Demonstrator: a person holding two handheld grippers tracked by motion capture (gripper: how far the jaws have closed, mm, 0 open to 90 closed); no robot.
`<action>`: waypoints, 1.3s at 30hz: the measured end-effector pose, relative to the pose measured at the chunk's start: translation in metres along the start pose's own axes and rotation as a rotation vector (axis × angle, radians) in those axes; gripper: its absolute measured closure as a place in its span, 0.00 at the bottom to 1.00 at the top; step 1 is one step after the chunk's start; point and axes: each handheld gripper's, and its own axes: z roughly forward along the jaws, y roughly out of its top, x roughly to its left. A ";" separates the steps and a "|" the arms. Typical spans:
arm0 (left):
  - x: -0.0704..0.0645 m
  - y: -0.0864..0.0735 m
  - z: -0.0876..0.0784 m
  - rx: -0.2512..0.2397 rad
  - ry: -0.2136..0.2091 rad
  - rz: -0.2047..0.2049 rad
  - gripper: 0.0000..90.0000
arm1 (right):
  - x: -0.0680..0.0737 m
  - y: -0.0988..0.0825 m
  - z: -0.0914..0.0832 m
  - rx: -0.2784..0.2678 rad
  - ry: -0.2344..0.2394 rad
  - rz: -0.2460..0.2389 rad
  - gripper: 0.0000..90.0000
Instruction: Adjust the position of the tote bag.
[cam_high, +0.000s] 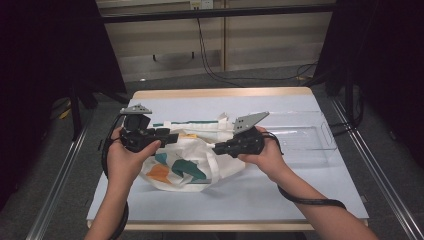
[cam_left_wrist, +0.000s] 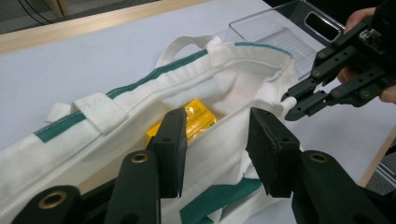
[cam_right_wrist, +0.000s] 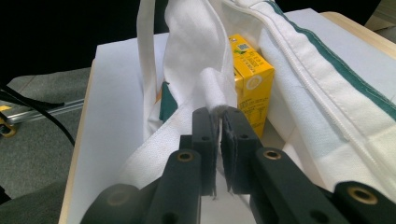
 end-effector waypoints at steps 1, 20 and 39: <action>0.000 0.001 0.001 -0.004 0.001 -0.009 0.64 | 0.000 0.000 0.000 0.000 0.000 -0.004 0.93; 0.016 0.025 0.020 0.034 0.028 -0.027 0.64 | 0.005 -0.003 0.000 0.005 -0.006 -0.043 0.93; 0.035 0.017 0.045 0.084 0.068 -0.053 0.63 | 0.009 -0.009 0.002 0.009 0.000 -0.049 0.93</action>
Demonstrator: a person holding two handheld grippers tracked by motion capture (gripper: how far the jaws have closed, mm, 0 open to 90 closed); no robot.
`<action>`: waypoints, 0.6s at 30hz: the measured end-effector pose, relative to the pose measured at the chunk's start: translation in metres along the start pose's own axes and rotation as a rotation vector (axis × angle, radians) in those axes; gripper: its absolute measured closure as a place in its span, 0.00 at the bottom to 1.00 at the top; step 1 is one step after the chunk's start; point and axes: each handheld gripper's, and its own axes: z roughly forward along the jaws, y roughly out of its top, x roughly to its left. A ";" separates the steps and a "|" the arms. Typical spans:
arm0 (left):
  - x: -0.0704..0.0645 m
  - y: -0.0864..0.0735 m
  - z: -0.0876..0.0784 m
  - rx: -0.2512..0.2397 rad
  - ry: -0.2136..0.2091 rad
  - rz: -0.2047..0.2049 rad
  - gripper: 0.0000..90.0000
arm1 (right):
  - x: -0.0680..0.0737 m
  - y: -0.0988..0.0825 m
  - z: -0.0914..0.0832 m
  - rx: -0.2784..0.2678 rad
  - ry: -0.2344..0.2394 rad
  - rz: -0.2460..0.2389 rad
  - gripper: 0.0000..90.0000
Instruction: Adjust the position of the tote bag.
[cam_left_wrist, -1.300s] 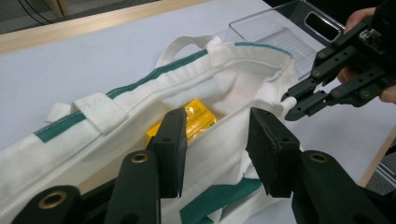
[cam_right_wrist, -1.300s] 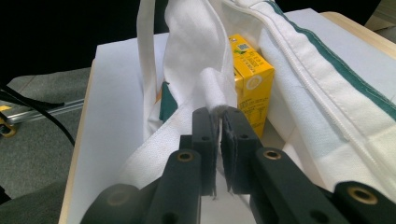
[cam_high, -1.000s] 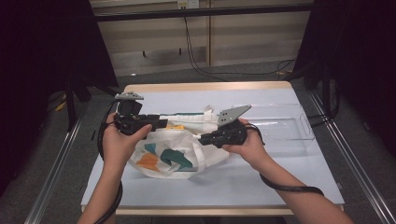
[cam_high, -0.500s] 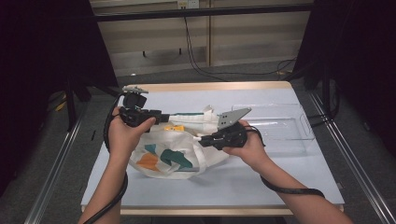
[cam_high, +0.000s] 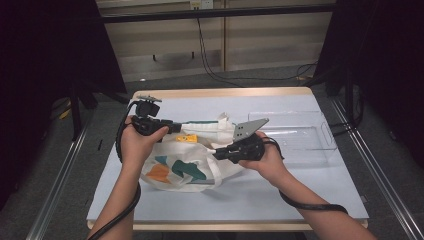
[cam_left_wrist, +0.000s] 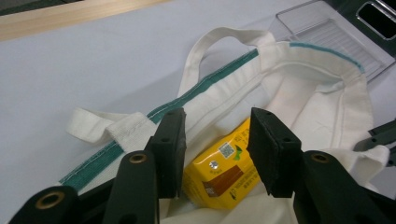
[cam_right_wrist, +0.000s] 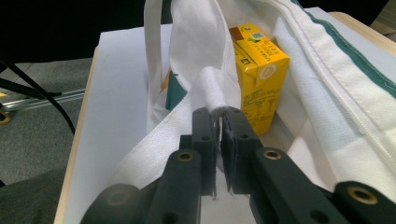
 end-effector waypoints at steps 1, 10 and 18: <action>0.001 -0.001 0.001 -0.005 -0.003 -0.007 0.63 | 0.000 0.000 0.000 0.001 0.002 -0.003 0.93; 0.008 0.000 0.008 -0.011 0.022 0.029 0.58 | -0.001 -0.002 0.001 0.004 0.005 0.009 0.93; 0.013 -0.001 0.017 -0.004 0.023 0.037 0.51 | -0.002 -0.003 0.002 0.008 0.010 0.006 0.93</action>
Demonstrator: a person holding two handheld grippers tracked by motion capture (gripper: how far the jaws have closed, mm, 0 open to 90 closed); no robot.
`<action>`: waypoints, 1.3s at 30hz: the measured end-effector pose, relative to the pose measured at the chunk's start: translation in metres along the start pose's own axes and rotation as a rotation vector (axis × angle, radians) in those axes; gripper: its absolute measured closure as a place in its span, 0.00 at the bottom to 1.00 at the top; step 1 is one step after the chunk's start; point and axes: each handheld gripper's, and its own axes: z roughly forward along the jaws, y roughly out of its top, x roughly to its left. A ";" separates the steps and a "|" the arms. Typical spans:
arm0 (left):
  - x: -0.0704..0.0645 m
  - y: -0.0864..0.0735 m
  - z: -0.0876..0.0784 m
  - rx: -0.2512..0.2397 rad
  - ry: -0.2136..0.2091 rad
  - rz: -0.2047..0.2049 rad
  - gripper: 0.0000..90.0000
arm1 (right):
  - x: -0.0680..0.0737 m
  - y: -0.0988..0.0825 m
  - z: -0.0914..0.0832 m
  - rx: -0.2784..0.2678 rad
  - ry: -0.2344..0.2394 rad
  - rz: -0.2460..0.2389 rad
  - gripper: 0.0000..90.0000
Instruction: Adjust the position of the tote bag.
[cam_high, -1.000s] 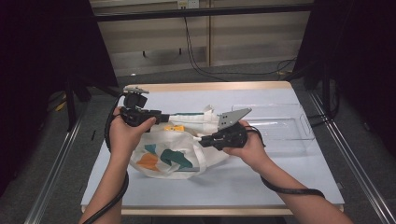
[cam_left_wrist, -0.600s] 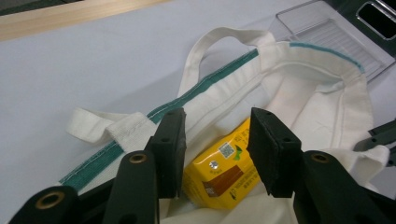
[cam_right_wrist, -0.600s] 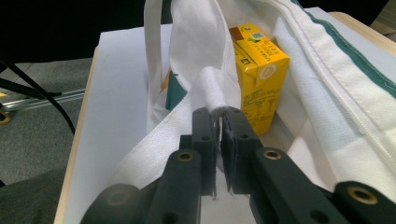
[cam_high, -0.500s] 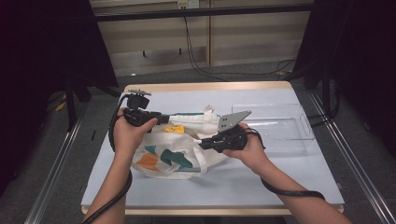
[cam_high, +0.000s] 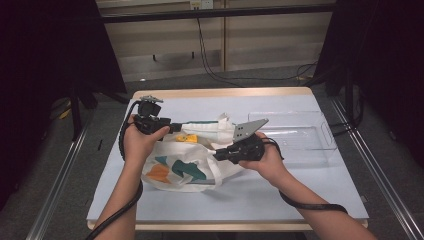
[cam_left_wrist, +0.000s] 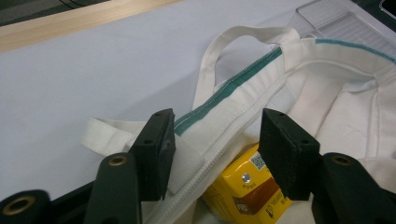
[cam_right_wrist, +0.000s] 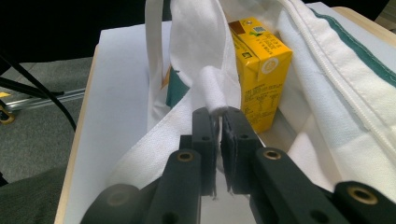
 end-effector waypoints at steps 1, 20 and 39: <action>0.000 0.000 0.001 -0.013 0.007 -0.009 0.50 | 0.000 0.000 0.000 -0.001 -0.001 0.005 0.93; 0.004 -0.001 0.004 0.025 0.025 0.047 0.75 | -0.001 -0.001 0.001 0.000 -0.002 0.007 0.93; 0.005 0.003 0.003 -0.035 0.049 0.097 0.45 | -0.002 -0.002 0.000 -0.001 0.002 0.019 0.93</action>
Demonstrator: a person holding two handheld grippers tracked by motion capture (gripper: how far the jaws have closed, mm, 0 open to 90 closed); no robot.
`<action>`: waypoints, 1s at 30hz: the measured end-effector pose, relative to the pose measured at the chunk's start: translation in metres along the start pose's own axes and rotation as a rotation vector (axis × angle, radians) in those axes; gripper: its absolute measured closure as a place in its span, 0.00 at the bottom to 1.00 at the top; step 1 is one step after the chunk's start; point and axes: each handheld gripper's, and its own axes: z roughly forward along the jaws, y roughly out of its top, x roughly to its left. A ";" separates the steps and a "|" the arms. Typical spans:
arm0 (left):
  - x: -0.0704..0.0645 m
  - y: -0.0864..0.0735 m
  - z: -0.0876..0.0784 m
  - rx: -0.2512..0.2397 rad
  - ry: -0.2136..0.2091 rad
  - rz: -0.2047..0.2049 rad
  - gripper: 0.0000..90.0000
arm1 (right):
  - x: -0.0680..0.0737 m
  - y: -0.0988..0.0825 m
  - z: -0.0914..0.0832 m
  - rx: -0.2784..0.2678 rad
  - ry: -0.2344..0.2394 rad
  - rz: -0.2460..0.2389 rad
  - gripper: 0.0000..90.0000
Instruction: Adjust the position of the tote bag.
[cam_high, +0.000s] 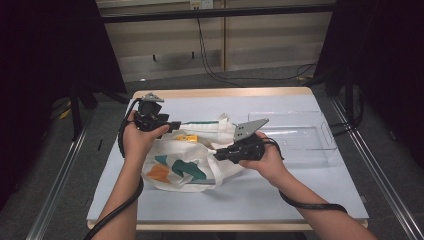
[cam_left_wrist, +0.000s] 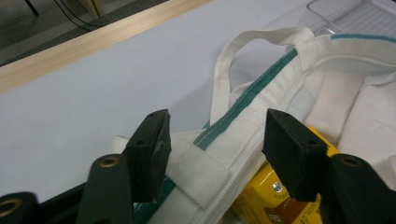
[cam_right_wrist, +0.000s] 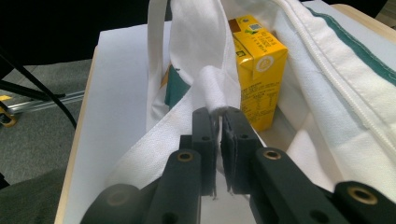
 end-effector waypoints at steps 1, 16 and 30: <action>0.000 0.000 0.001 -0.005 0.003 -0.006 0.44 | 0.000 0.000 0.000 0.001 0.000 -0.001 0.93; 0.009 -0.008 0.013 0.077 -0.031 -0.070 0.24 | 0.000 0.000 0.000 0.001 0.002 -0.002 0.93; 0.012 -0.009 0.008 0.115 -0.052 -0.048 0.66 | 0.000 0.000 0.001 -0.001 -0.007 -0.001 0.93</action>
